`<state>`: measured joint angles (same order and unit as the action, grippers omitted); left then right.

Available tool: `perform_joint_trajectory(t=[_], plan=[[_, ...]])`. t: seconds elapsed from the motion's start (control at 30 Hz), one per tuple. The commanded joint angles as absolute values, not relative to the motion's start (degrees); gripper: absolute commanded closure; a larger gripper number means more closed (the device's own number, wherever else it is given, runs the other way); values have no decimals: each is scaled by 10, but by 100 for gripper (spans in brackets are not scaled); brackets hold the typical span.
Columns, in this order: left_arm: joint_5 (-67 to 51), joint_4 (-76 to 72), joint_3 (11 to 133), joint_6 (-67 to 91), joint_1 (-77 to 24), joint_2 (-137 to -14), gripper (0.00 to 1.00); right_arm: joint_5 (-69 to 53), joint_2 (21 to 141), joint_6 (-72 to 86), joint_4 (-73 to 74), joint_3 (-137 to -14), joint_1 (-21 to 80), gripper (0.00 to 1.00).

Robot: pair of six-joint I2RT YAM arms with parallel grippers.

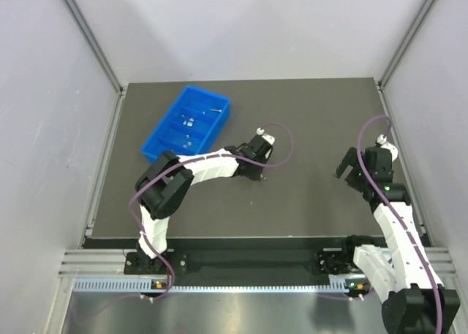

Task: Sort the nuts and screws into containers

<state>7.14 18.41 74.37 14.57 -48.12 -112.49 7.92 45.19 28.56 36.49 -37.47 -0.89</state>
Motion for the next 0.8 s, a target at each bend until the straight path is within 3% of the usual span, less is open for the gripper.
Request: perform_joint_trajectory(t=[0.0, 0.27, 0.47, 0.77], plan=[[141, 231, 718, 250, -476, -1115, 96, 90, 458, 288, 353, -375, -9, 0], [257, 251, 673, 466, -433, -1030, 96, 89, 458, 290, 352, -374, -8, 0], [289, 270, 663, 473, -381, -937, 96, 87, 460, 290, 351, -375, -8, 0], [329, 267, 595, 436, -217, -785, 96, 83, 466, 290, 343, -371, -8, 0]])
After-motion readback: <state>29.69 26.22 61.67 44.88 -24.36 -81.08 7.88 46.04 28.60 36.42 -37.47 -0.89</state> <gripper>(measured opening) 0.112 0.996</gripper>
